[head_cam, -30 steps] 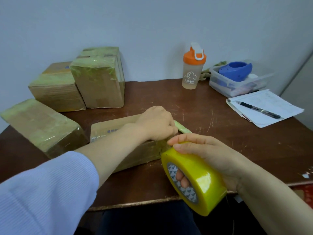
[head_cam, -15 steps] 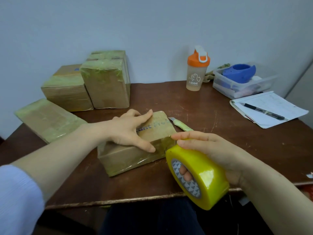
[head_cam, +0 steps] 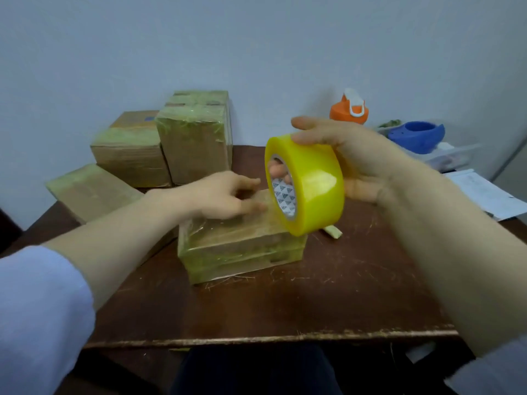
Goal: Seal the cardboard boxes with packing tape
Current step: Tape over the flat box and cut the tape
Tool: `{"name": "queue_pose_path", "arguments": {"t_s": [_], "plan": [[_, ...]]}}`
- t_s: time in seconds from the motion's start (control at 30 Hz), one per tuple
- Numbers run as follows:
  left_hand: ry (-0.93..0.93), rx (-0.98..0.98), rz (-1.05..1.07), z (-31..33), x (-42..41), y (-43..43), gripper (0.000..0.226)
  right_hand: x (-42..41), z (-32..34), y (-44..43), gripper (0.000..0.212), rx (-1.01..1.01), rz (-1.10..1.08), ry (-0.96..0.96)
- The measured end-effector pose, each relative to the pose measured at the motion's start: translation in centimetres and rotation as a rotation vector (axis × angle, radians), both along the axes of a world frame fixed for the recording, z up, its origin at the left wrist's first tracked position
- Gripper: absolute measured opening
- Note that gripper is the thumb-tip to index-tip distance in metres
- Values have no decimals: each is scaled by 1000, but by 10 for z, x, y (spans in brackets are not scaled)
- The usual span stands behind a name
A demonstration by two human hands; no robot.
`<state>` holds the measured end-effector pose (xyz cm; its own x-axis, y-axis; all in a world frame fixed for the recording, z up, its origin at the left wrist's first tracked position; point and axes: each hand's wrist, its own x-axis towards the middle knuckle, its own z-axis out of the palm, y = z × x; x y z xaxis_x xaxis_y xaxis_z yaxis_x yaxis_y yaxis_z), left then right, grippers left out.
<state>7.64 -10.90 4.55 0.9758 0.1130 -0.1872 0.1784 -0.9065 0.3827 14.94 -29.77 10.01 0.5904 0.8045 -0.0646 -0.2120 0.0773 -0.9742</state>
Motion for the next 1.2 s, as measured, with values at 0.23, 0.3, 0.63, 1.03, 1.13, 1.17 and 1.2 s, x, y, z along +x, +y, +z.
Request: {"name": "queue_pose_path", "arguments": {"t_s": [0.23, 0.3, 0.63, 1.03, 1.13, 1.17, 1.2], "plan": [[-105, 146, -20, -28, 5, -17, 114, 3, -14, 21, 59, 27, -102, -57], [-118, 109, 7, -30, 4, -16, 111, -5, -15, 19, 55, 81, -145, -51], [-73, 142, 1, -32, 4, -14, 125, -68, -15, -50, 26, 4, -168, -99], [-80, 137, -62, -30, 4, -14, 97, -96, -62, -68, 28, -83, -186, 54], [-49, 162, -59, -29, 5, -13, 90, -96, -69, -67, 26, -91, -190, 66], [-40, 171, -55, -28, 5, -13, 89, -97, -71, -67, 26, -94, -190, 69], [-34, 180, -52, -28, 5, -13, 88, -96, -73, -66, 25, -98, -188, 71]]}}
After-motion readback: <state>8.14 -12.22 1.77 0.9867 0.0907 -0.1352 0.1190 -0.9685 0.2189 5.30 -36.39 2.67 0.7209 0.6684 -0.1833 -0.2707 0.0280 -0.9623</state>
